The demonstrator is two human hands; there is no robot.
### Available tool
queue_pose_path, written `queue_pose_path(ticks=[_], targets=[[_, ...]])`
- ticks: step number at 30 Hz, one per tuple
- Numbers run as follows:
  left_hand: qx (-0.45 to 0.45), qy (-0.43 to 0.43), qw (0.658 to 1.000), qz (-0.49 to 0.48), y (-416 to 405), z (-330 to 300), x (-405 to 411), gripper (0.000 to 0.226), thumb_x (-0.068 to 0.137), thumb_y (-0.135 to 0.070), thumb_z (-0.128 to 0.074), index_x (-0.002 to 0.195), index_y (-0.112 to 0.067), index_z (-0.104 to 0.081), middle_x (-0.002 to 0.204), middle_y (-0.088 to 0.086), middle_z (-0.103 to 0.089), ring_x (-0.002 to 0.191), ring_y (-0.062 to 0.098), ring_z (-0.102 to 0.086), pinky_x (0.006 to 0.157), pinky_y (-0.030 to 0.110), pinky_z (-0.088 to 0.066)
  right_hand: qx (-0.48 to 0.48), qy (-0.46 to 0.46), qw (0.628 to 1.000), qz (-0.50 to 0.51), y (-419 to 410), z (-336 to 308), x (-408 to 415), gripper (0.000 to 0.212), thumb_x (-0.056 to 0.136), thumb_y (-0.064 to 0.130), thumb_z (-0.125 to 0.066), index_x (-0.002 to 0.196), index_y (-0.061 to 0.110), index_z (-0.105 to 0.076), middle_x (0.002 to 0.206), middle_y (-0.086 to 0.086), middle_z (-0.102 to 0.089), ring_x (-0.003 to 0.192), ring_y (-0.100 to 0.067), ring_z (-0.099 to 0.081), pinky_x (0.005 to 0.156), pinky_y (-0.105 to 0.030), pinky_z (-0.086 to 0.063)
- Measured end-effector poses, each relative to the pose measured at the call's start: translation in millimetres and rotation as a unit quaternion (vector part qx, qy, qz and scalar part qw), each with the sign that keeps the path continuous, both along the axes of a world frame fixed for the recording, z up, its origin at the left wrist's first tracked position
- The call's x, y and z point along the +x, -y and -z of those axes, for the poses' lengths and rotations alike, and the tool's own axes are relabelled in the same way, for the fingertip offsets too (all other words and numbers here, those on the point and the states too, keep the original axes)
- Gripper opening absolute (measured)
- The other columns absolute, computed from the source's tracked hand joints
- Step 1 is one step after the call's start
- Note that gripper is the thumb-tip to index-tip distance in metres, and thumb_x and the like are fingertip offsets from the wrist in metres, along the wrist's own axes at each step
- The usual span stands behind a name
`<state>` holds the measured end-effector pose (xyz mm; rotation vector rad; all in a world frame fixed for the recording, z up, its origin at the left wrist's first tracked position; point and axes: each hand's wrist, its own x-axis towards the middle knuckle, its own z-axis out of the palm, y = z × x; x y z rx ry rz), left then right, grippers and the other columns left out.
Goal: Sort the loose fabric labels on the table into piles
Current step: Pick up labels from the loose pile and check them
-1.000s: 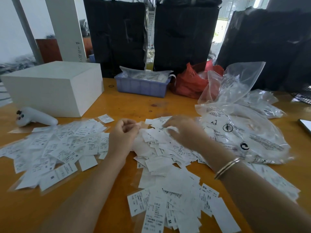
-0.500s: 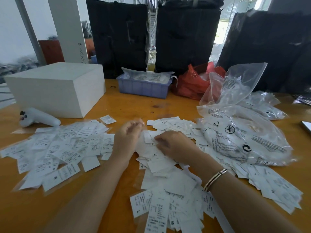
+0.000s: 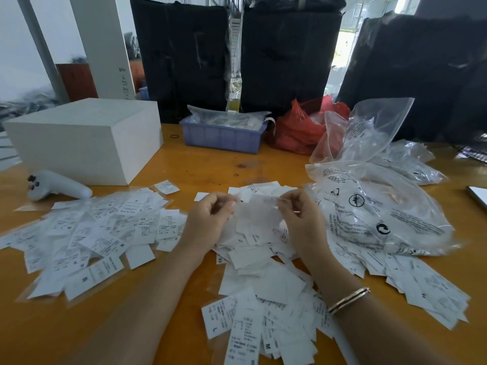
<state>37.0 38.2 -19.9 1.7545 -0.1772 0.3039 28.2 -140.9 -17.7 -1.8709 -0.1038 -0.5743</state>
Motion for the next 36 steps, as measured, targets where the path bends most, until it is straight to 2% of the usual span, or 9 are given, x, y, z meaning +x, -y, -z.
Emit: queue_pose_path(ticks=[3, 7, 12, 17, 20, 22, 25, 30, 36], targets=[[-0.003, -0.009, 1.0, -0.002, -0.7, 0.2, 0.3, 0.023, 0.093, -0.013, -0.053, 0.082, -0.03, -0.063, 0.072, -0.022, -0.064, 0.064, -0.005, -0.055, 0.06, 0.013, -0.046, -0.069, -0.007, 0.997, -0.029, -2.3, 2.0, -1.7, 0.024, 0.089, 0.01, -0.062, 0.081, 0.032, -0.059, 0.084, 0.017, -0.064, 0.081, 0.002, -0.059, 0.068, -0.007, -0.045], [0.019, -0.009, 1.0, 0.007, 1.4, -0.4, 0.3, 0.02, 0.093, -0.012, -0.053, 0.083, -0.027, -0.061, 0.069, -0.027, -0.063, 0.062, -0.002, -0.053, 0.054, 0.011, -0.043, 0.067, -0.063, 0.995, -0.024, 2.1, 2.3, 3.6, 0.016, 0.092, 0.016, -0.059, 0.087, 0.031, -0.063, 0.083, 0.012, -0.069, 0.08, -0.005, -0.065, 0.066, -0.017, -0.051], [0.027, 0.01, 1.0, 0.005, 3.5, 0.3, -0.1, 0.008, 0.085, -0.027, -0.068, 0.085, -0.03, -0.061, 0.084, -0.012, -0.065, 0.073, -0.009, -0.058, 0.06, 0.004, -0.045, 0.189, -0.09, 0.977, -0.033, 5.5, 0.9, 9.6, 0.009, 0.09, 0.014, -0.061, 0.093, 0.022, -0.065, 0.07, 0.014, -0.068, 0.06, -0.001, -0.062, 0.052, -0.012, -0.046], [0.05, 0.011, 0.999, 0.0, 6.2, 2.1, 0.0, 0.006, 0.084, -0.033, -0.066, 0.08, -0.031, -0.063, 0.075, -0.012, -0.064, 0.065, -0.008, -0.057, 0.053, 0.006, -0.044, 0.27, -0.097, 0.955, -0.076, 6.7, 0.7, 13.5, 0.019, 0.086, 0.005, -0.064, 0.102, 0.016, -0.063, 0.086, -0.001, -0.071, 0.069, -0.009, -0.062, 0.064, -0.02, -0.05], [0.077, 0.023, 0.997, 0.011, 7.4, 4.2, -0.7, 0.006, 0.086, -0.029, -0.065, 0.081, -0.031, -0.064, 0.072, -0.018, -0.063, 0.07, -0.01, -0.056, 0.056, 0.005, -0.043, 0.298, -0.085, 0.945, -0.102, 6.1, -0.7, 12.4, 0.017, 0.084, 0.003, -0.064, 0.091, 0.018, -0.068, 0.081, 0.003, -0.069, 0.068, -0.006, -0.059, 0.065, -0.02, -0.047], [0.085, 0.028, 0.996, 0.03, 7.8, 4.8, -1.8, 0.008, 0.087, -0.025, -0.065, 0.083, -0.031, -0.064, 0.076, -0.026, -0.063, 0.073, -0.01, -0.055, 0.059, 0.005, -0.044, 0.369, -0.075, 0.915, -0.141, 7.4, -3.3, 11.4, 0.02, 0.085, 0.003, -0.062, 0.082, 0.02, -0.074, 0.077, 0.004, -0.068, 0.069, -0.008, -0.061, 0.065, -0.02, -0.051], [0.089, 0.028, 0.995, 0.043, 8.0, 4.0, -3.0, 0.012, 0.087, -0.02, -0.066, 0.085, -0.032, -0.065, 0.077, -0.031, -0.061, 0.075, -0.011, -0.055, 0.06, 0.005, -0.044, 0.452, -0.086, 0.867, -0.193, 9.3, -5.1, 11.9, 0.031, 0.085, -0.002, -0.059, 0.097, 0.022, -0.074, 0.081, 0.0, -0.07, 0.074, -0.015, -0.068, 0.066, -0.025, -0.056], [0.074, 0.026, 0.997, 0.023, 7.8, 1.2, -3.5, 0.013, 0.082, -0.023, -0.07, 0.085, -0.034, -0.065, 0.072, -0.016, -0.061, 0.069, -0.013, -0.054, 0.056, 0.004, -0.043, 0.282, -0.049, 0.939, -0.19, 1.7, -2.7, 8.5, 0.04, 0.085, 0.0, -0.063, 0.11, 0.032, -0.063, 0.061, 0.012, -0.054, 0.059, -0.005, -0.055, 0.06, -0.017, -0.05], [0.097, 0.014, 0.995, 0.012, 3.1, -3.8, -2.2, 0.012, 0.081, -0.028, -0.071, 0.075, -0.038, -0.066, 0.07, -0.029, -0.064, 0.077, -0.021, -0.054, 0.058, -0.002, -0.039, 0.055, 0.006, 0.985, -0.163, -9.0, -3.5, 1.5, 0.032, 0.092, 0.011, -0.057, 0.087, 0.041, -0.067, 0.084, 0.022, -0.069, 0.071, 0.0, -0.059, 0.063, -0.012, -0.045]])
